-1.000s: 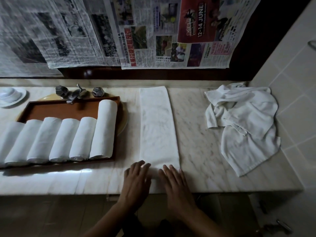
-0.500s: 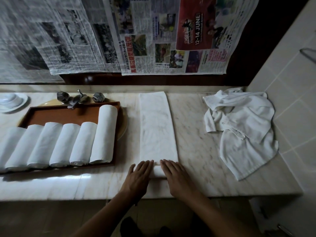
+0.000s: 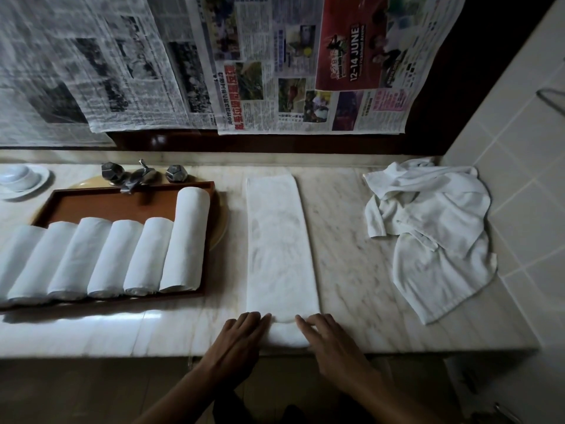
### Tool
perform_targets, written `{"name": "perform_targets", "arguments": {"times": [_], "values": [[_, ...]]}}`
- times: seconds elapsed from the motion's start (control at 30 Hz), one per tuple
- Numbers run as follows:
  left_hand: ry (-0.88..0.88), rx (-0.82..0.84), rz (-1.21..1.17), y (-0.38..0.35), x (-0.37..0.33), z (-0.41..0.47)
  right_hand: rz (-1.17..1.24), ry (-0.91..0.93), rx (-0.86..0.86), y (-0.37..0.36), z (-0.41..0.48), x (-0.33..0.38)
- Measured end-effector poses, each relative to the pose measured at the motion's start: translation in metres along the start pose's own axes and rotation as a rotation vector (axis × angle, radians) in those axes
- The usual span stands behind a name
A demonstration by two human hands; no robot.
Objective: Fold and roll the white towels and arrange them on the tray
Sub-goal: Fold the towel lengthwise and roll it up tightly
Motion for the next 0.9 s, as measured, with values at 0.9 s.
{"name": "perform_targets", "arguments": {"times": [0.9], "values": [[0.316,0.031,-0.497,0.032,0.035,0.023,-0.142,-0.072,-0.141,-0.014,0.004,0.033]]}}
Point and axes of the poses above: each hand's wrist, its own z-axis towards the middle knuckle, its own y-axis out of the back of the hand, x = y × z, the point moved 4 cm from there along z, towards the middle knuckle, and after that the axes turned 3 degrees about -y, right-handed, at the moved point
